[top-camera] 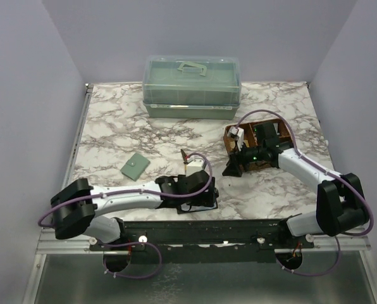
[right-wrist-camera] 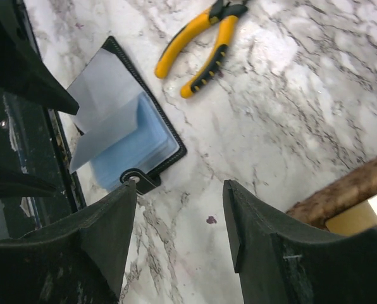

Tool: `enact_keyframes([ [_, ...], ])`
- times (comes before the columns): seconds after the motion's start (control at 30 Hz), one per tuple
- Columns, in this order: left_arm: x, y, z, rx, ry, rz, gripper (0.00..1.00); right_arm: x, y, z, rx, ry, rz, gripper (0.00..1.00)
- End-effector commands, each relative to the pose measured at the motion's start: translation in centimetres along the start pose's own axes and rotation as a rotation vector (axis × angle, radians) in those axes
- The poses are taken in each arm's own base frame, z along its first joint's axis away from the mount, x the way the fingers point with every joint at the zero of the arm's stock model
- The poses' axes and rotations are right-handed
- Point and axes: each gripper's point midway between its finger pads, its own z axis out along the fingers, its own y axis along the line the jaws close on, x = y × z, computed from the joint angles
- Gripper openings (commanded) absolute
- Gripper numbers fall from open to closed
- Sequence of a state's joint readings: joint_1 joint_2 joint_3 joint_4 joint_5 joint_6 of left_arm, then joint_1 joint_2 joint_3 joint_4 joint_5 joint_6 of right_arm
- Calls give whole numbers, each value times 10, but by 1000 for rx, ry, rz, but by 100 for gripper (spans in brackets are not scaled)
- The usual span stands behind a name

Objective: Take the credit cards out of the card holder
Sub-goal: Remove the credit card from the card holder.

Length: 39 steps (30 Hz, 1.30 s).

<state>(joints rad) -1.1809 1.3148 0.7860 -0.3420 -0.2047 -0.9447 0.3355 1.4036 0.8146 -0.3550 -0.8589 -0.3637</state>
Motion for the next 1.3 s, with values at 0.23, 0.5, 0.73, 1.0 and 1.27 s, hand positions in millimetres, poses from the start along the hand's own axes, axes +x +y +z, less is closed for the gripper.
enact_keyframes([
  [0.23, -3, 42, 34, -385, -33, 38, 90, -3, -15, -3, 45, 1, 47, 63],
  [0.5, 2, 31, 49, -378, 10, 47, 95, -2, -14, -2, 36, 3, 49, 63],
  [0.73, 13, 42, 55, -413, 42, 44, 77, -2, -13, -3, 34, 3, 49, 63],
  [1.0, 17, 48, 43, -396, 41, 6, 35, 3, -13, -1, 23, 18, 59, 63],
  [1.27, 12, 54, 33, -290, 6, -81, 21, 5, 2, 1, -67, 13, 57, 63],
])
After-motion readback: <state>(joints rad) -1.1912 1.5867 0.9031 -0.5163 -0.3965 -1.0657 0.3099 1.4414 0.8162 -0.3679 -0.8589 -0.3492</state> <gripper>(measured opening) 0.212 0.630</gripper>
